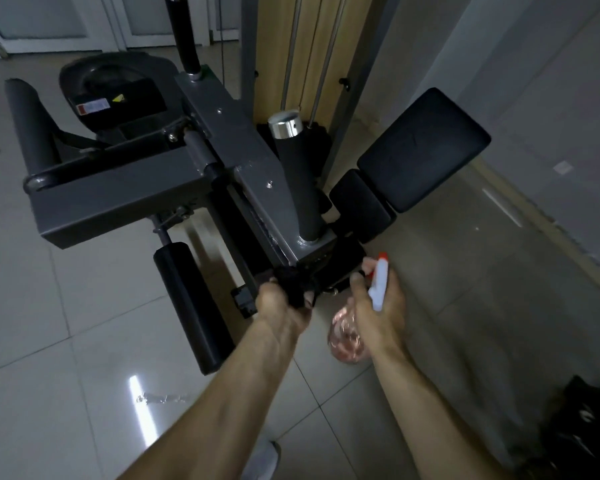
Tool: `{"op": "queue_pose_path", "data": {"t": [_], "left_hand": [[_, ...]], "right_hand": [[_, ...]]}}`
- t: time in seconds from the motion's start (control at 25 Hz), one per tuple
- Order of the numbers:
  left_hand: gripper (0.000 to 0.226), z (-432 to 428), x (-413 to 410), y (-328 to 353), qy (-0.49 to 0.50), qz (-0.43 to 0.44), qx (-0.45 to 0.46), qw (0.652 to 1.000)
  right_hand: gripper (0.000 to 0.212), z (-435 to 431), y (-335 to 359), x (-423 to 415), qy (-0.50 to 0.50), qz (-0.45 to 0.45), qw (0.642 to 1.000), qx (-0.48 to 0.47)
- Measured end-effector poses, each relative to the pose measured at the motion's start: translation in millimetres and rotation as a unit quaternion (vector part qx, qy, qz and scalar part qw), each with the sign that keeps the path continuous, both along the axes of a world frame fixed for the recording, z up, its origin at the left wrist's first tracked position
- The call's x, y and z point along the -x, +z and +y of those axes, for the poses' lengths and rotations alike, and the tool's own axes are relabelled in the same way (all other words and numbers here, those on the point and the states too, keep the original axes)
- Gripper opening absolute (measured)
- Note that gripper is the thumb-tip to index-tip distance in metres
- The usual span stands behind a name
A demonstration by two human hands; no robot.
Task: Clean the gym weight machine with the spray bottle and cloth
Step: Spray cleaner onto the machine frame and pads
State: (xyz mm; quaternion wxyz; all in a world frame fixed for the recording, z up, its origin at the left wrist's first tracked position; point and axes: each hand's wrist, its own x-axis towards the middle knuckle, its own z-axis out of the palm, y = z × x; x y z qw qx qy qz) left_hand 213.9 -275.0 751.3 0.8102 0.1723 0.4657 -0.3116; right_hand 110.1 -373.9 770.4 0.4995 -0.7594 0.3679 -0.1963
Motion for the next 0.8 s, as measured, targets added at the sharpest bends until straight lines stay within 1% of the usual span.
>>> {"op": "queue_pose_path", "data": {"t": [0.12,0.2,0.28,0.32,0.4,0.48,0.6,0.68,0.8], "left_hand": [[0.029,-17,1,0,0.011,0.047,0.042,0.998],[0.031,-42,5,1,0.020,0.068,0.096,0.993],[0.034,-64,1,2,0.054,0.100,0.140,0.984],[0.035,-70,-2,0,0.065,0.111,0.147,0.981],[0.036,-63,1,-3,0.080,0.113,0.140,0.980],[0.036,-29,8,-8,0.065,0.070,0.113,0.989],[0.035,14,2,-9,0.037,0.033,0.071,0.996],[0.035,7,-5,-3,0.025,0.028,0.043,0.998],[0.035,-22,0,-3,0.026,0.055,0.058,0.996]], "right_hand": [[0.030,4,-26,49,-0.041,0.033,0.998,-0.029],[0.031,4,-39,71,-0.045,0.055,0.997,-0.033],[0.030,1,-43,84,-0.038,0.073,0.996,-0.016],[0.030,-1,-43,87,-0.030,0.080,0.996,-0.010],[0.030,-2,-37,91,-0.018,0.086,0.996,-0.017],[0.030,-2,-31,87,-0.014,0.072,0.997,-0.024],[0.030,-1,-28,72,-0.012,0.050,0.998,-0.021],[0.031,3,-28,61,-0.007,0.037,0.999,-0.031],[0.030,15,-26,53,0.014,0.021,0.999,-0.042]]}}
